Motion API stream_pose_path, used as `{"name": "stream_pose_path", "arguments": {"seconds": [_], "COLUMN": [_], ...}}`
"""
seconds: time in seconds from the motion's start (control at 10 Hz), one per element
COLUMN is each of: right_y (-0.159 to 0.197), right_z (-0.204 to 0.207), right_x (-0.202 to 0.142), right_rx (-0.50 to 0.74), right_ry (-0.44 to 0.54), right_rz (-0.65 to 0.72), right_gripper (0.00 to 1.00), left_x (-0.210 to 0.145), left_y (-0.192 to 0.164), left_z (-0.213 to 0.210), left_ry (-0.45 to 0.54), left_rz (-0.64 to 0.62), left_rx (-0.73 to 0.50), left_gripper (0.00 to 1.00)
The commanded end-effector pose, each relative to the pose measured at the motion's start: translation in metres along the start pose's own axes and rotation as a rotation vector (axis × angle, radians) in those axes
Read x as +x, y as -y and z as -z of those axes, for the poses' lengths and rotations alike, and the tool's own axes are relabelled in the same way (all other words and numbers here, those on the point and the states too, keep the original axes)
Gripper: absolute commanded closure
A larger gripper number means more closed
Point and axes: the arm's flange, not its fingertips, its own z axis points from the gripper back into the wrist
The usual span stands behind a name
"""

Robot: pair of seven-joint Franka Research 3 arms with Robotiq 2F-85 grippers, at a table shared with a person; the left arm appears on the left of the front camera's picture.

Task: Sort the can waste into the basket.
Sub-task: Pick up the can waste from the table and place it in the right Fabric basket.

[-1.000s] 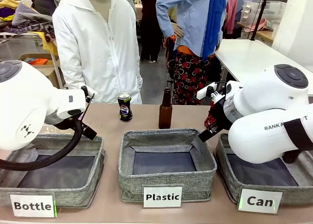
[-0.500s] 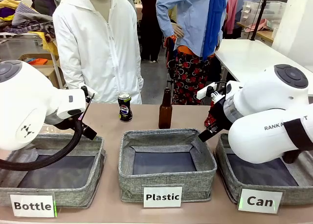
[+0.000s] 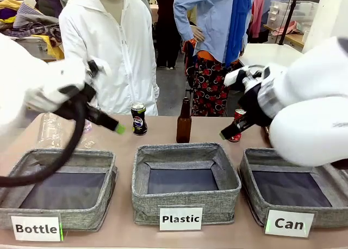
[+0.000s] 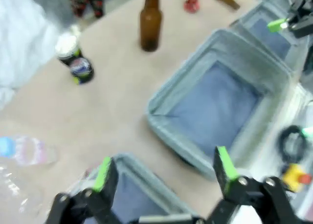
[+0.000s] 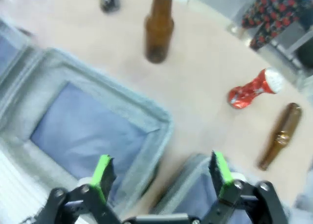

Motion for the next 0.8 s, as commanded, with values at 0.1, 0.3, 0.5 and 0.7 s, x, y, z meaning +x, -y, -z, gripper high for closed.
{"name": "stream_pose_path", "arguments": {"seconds": [0.1, 0.3, 0.5, 0.7], "right_y": [0.015, 0.058, 0.122, 0.184], "right_z": [-0.13, -0.194, -0.212, -0.202], "right_x": [-0.053, -0.122, -0.184, -0.222], "right_rx": [0.207, 0.188, 0.239, 0.27], "right_ry": [0.114, 0.315, 0.454, 0.472], "right_rz": [0.236, 0.393, 0.66, 0.909], "right_gripper": [0.0, 0.0, 0.0, 0.0], "left_x": [-0.071, -0.13, -0.175, -0.228], "left_y": [-0.012, -0.054, -0.093, -0.121], "left_z": [-0.124, -0.174, -0.179, -0.174], "left_ry": [0.086, 0.228, 0.355, 0.545], "left_rz": [0.032, -0.051, -0.213, -0.39], "left_rx": [-0.263, -0.323, -0.377, -0.378], "left_gripper": [0.0, 0.0, 0.0, 0.0]}}
